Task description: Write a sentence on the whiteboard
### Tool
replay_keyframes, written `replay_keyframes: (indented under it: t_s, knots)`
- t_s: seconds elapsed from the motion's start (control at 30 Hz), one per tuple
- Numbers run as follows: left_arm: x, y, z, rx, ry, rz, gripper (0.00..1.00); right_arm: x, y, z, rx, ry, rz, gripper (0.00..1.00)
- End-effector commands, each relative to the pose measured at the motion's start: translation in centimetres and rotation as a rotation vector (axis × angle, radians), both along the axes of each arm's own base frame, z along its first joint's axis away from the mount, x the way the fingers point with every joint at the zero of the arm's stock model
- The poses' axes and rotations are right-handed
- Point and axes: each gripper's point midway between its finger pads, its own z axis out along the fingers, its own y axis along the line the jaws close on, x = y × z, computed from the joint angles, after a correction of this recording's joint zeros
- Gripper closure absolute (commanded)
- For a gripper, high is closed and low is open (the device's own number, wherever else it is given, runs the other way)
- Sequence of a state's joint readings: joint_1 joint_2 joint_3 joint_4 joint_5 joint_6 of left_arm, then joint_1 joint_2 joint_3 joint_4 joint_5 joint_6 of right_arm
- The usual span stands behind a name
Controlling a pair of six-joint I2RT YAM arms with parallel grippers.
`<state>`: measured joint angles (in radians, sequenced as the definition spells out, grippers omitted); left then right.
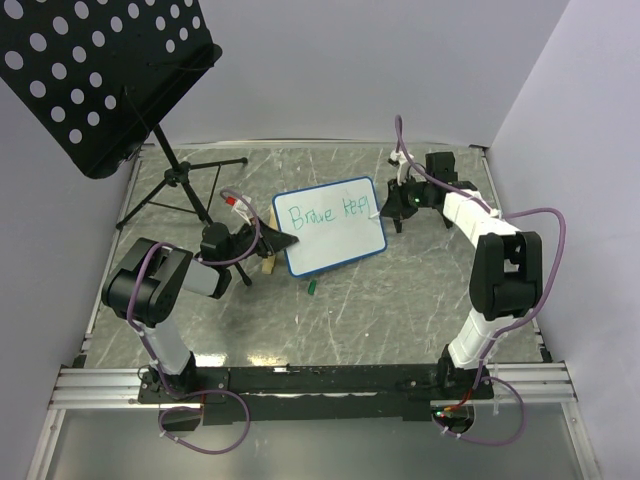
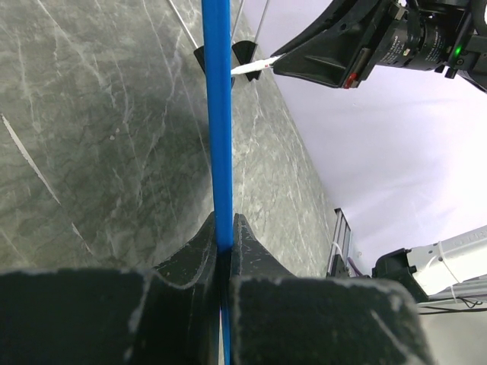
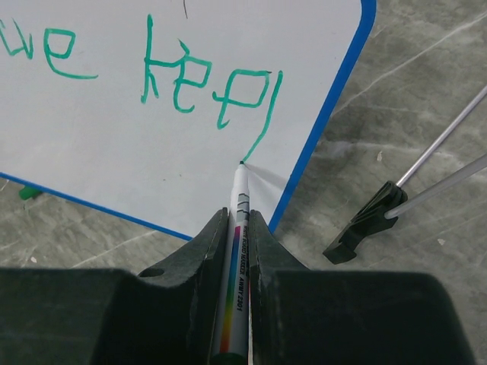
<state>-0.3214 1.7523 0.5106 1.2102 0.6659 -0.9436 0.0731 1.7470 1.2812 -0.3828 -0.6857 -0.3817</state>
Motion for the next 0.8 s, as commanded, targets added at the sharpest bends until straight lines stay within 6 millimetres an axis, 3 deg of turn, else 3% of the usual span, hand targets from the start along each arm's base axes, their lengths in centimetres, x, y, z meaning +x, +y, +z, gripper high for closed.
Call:
replay_keyframes:
  t_s: [0.0, 0.17, 0.27, 0.77]
  knots:
    - [-0.1, -0.4, 5.4, -0.079, -0.278, -0.030, 0.99, 0.6, 0.3, 4.1, 0.029, -0.106, 0.011, 1.00]
    - [-0.2, -0.4, 5.4, -0.075, -0.279, -0.030, 0.99, 2.5, 0.4, 7.1, 0.051, -0.170, -0.010, 1.00]
    - [-0.3, -0.4, 5.4, -0.073, -0.280, -0.031, 0.99, 3.2, 0.5, 7.5, 0.059, -0.175, -0.018, 1.00]
    - [-0.2, -0.4, 5.3, -0.078, -0.278, -0.035, 0.99, 4.7, 0.2, 5.6, 0.046, -0.141, -0.039, 1.00]
